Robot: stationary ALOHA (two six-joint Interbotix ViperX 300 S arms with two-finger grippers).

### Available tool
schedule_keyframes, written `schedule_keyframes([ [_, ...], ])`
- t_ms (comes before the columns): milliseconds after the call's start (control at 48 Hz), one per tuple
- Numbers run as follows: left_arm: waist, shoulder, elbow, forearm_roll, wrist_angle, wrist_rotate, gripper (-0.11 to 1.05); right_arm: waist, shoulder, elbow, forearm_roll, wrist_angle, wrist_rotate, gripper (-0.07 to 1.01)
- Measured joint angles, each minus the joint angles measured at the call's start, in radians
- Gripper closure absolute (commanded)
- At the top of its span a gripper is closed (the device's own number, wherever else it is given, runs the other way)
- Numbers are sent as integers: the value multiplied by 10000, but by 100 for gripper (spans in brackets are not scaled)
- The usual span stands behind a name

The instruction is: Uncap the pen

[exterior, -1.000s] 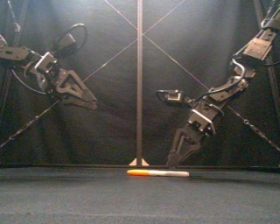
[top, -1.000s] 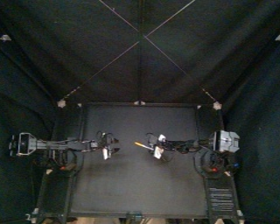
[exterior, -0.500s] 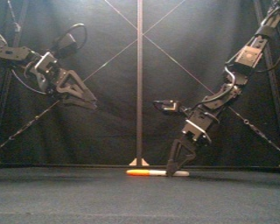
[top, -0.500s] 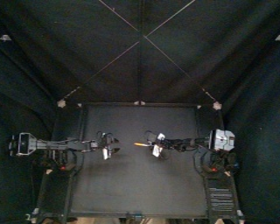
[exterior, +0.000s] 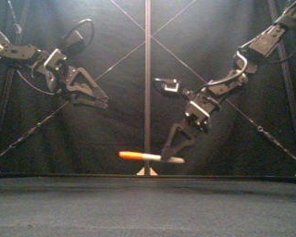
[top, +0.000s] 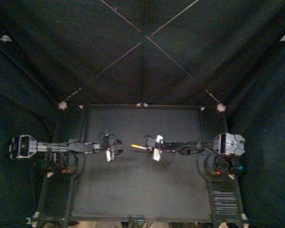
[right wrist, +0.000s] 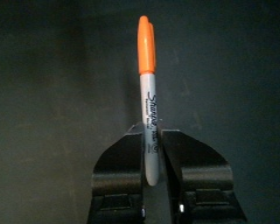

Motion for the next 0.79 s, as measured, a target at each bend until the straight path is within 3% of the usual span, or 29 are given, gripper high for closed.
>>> schedule_keyframes([
  [167,-276,-138,-31,0,-15,0,15,245,-506,-430,-736,46,46,51],
  [312,-598,-322,-15,-15,-15,0,15,307,-675,-506,-1043,77,-15,51],
  [521,-660,-537,-15,0,-15,-31,15,445,-844,-598,-1304,77,0,51],
  [562,-690,-552,-15,-31,-15,-61,15,476,-874,-644,-1319,77,-46,51],
  [792,-736,-568,-15,-307,-15,-61,15,568,-890,-920,-1442,77,-46,51],
])
